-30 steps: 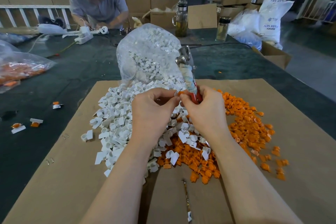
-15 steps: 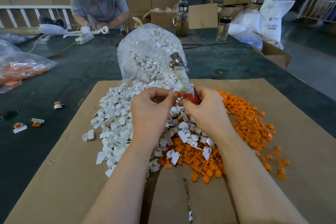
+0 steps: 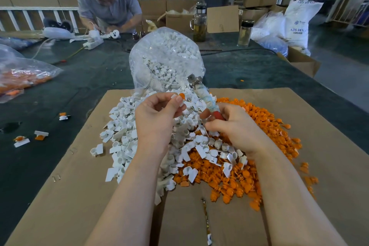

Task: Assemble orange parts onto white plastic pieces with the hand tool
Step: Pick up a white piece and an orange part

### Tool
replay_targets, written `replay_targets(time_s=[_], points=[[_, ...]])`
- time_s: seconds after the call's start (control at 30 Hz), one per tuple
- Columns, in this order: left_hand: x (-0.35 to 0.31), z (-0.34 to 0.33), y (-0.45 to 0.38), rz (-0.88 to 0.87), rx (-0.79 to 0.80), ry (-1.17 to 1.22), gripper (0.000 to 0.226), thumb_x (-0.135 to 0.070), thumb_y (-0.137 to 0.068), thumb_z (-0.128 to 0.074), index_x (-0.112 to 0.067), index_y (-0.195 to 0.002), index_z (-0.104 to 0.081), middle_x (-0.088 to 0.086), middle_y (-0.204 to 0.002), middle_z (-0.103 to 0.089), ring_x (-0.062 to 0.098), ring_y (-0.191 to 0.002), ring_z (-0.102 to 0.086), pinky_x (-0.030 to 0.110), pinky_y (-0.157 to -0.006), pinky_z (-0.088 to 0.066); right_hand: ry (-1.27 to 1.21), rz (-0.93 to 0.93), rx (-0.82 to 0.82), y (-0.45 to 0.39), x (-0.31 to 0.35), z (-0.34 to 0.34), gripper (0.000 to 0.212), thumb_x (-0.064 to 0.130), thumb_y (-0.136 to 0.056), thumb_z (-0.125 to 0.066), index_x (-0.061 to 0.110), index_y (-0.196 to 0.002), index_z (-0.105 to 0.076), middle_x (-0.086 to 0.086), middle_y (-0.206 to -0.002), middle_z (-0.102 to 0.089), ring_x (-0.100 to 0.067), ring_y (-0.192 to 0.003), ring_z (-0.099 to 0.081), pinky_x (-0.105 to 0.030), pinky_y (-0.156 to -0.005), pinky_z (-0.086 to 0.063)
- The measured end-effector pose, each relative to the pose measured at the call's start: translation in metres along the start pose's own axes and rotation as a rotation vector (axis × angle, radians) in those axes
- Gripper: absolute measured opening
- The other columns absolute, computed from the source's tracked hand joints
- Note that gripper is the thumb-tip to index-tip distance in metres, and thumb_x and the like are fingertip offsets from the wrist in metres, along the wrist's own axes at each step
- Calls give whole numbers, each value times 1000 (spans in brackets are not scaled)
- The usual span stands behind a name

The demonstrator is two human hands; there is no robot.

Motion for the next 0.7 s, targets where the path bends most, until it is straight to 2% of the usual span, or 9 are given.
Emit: replay_targets(time_s=[0.07, 0.13, 0.2, 0.23, 0.37, 0.5, 0.57, 0.63, 0.7], points=[[0, 1, -1, -9, -4, 27, 7, -3, -86, -72, -9, -84, -70, -3, -66, -73, 12, -64, -71, 18, -62, -55, 33, -9, 57, 2, 1, 1, 17, 11, -84, -67, 16, -100, -68, -10, -98, -68, -23, -92, -65, -44, -84, -52], [0, 2, -3, -16, -6, 40, 5, -3, -86, -72, -7, -86, -70, -2, -66, -72, 12, -64, -71, 19, -63, -56, 72, -15, 110, 3, 3, 0, 30, 20, -79, -70, 6, -105, -65, -22, -102, -63, -37, -97, -60, -55, -89, -47], [1, 4, -5, -20, -2, 45, 4, -3, -86, -72, -6, -87, -70, -2, -67, -72, 11, -64, -70, 20, -65, -56, 104, -25, 148, 4, 6, -1, 49, 30, -70, -66, 0, -108, -61, -28, -105, -58, -44, -97, -57, -58, -90, -45], [1, 4, -5, -22, 4, 45, 4, -4, -87, -72, -7, -87, -70, -1, -67, -72, 11, -64, -70, 20, -65, -56, 112, -27, 159, 4, 7, -2, 52, 32, -68, -63, 0, -108, -60, -29, -105, -58, -44, -97, -57, -58, -90, -44], [2, 7, -7, -25, 22, 54, 6, -4, -87, -71, -10, -85, -70, -2, -67, -72, 12, -65, -70, 21, -66, -56, 121, -19, 179, 5, 9, -2, 49, 33, -70, -63, 3, -109, -60, -26, -105, -59, -42, -97, -57, -58, -91, -44], [2, 6, -8, -42, 35, 42, 9, -4, -87, -70, -12, -83, -70, -3, -67, -72, 11, -64, -69, 20, -65, -56, 151, 2, 200, 3, 5, -3, 28, 17, -85, -68, 7, -110, -59, -20, -103, -63, -37, -93, -61, -57, -91, -46], [2, 5, -7, -44, 37, 43, 10, -3, -88, -69, -12, -83, -70, -4, -66, -72, 10, -63, -69, 20, -64, -56, 170, 2, 214, 2, 5, -4, 25, 14, -87, -66, 8, -110, -60, -15, -98, -63, -32, -88, -61, -53, -87, -48], [1, 6, -7, -44, 36, 50, 11, -3, -88, -69, -12, -83, -70, -4, -66, -72, 10, -62, -69, 20, -64, -56, 167, 12, 211, 1, 4, -4, 20, 12, -86, -65, 11, -106, -62, 2, -81, -59, -16, -73, -56, -45, -74, -48], [1, 6, -8, -41, 30, 59, 10, -3, -88, -69, -12, -83, -69, -5, -65, -71, 9, -61, -68, 20, -64, -56, 174, 27, 194, -1, 3, -6, 16, 8, -86, -63, 14, -100, -64, 19, -63, -55, -1, -60, -51, -26, -60, -44]])
Point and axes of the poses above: each hand's wrist, its own y-axis away from the middle knuckle, its own z-axis out of the back of the hand, x = y × z, the point moved 2 cm from there along -y, towards the middle knuckle
